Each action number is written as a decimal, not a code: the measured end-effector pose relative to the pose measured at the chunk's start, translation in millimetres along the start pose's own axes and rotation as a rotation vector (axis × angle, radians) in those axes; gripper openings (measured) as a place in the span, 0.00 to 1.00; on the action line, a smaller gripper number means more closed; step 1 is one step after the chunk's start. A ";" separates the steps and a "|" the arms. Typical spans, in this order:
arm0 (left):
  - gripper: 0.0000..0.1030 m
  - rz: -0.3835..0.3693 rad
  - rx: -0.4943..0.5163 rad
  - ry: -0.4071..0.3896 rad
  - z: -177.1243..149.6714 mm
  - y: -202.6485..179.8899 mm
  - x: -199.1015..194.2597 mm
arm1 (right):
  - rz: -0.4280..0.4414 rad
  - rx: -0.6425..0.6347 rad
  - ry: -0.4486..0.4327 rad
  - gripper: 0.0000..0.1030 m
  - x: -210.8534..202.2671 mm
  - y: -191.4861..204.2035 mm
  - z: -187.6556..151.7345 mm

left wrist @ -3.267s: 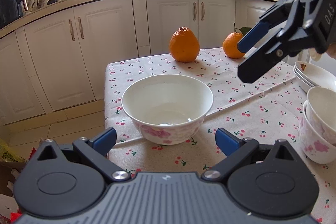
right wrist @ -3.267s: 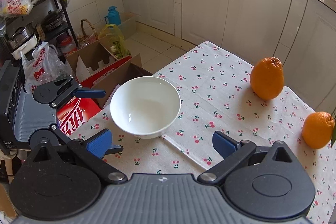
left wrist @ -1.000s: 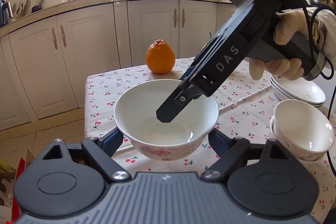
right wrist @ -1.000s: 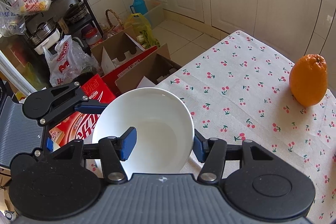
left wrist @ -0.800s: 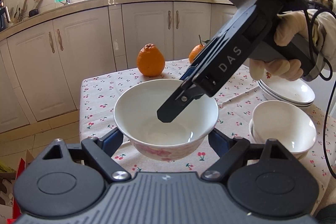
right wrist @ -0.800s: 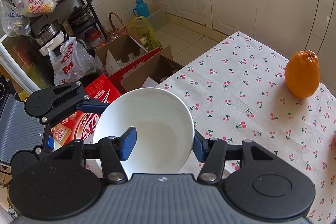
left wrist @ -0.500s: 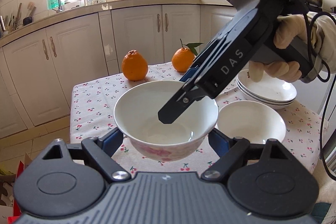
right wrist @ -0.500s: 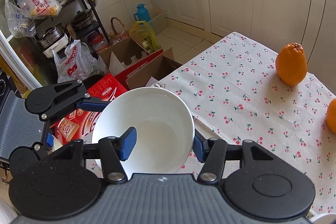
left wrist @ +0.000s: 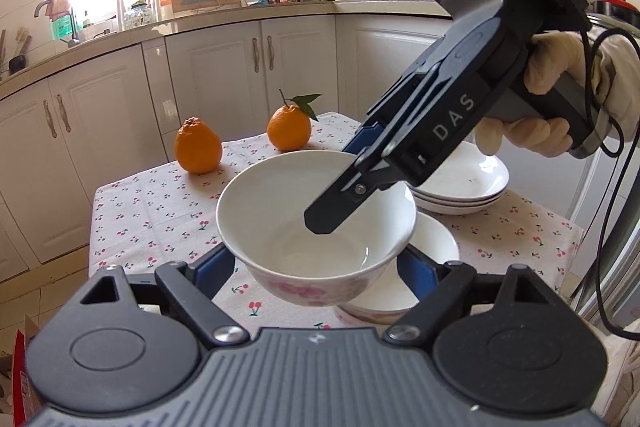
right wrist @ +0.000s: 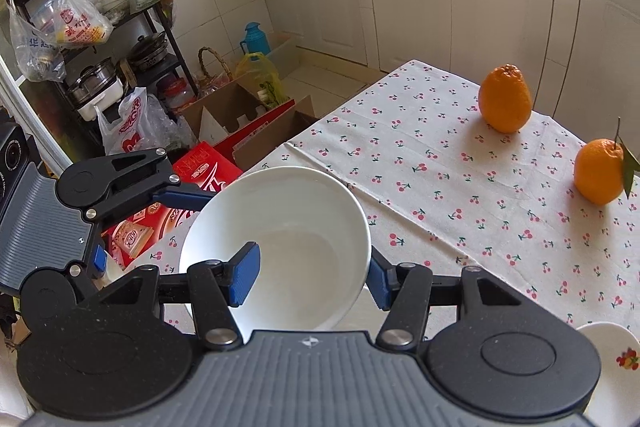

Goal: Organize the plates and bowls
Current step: 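Lift and carry the bowl with the right tool toward the bowl stack, then lower the bowl onto the stack and open the right tool, then grip the three-bowl stack with the left tool while the right tool grips its opposite rim, then lift the bowl stack with both tools and carry it over the plate stack, then lower the bowl stack onto the plates with both tools, then open both tools and withdraw them from the bowls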

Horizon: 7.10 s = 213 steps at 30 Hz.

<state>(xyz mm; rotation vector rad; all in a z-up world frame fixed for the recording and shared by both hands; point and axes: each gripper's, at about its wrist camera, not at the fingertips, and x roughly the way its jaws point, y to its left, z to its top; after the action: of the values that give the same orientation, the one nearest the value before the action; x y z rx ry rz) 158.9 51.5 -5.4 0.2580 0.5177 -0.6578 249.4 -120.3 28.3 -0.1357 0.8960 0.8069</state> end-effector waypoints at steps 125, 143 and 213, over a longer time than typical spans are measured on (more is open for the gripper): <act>0.80 -0.458 0.285 0.250 -28.8 4.3 87.0 | 0.072 -0.443 0.168 0.88 36.2 -19.7 -91.3; 0.80 -0.432 0.257 0.254 -16.6 -17.0 71.8 | 0.087 -0.440 0.144 0.88 16.0 -16.6 -96.9; 1.00 -0.257 0.317 -0.041 64.3 -97.7 140.9 | -0.313 -0.102 0.018 1.00 -106.3 -139.4 -162.3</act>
<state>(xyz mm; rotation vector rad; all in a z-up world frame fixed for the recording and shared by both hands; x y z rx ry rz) 215.0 -120.6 -32.8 0.4800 0.4087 -0.9951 201.2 -347.9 -26.3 -0.3641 0.8249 0.5597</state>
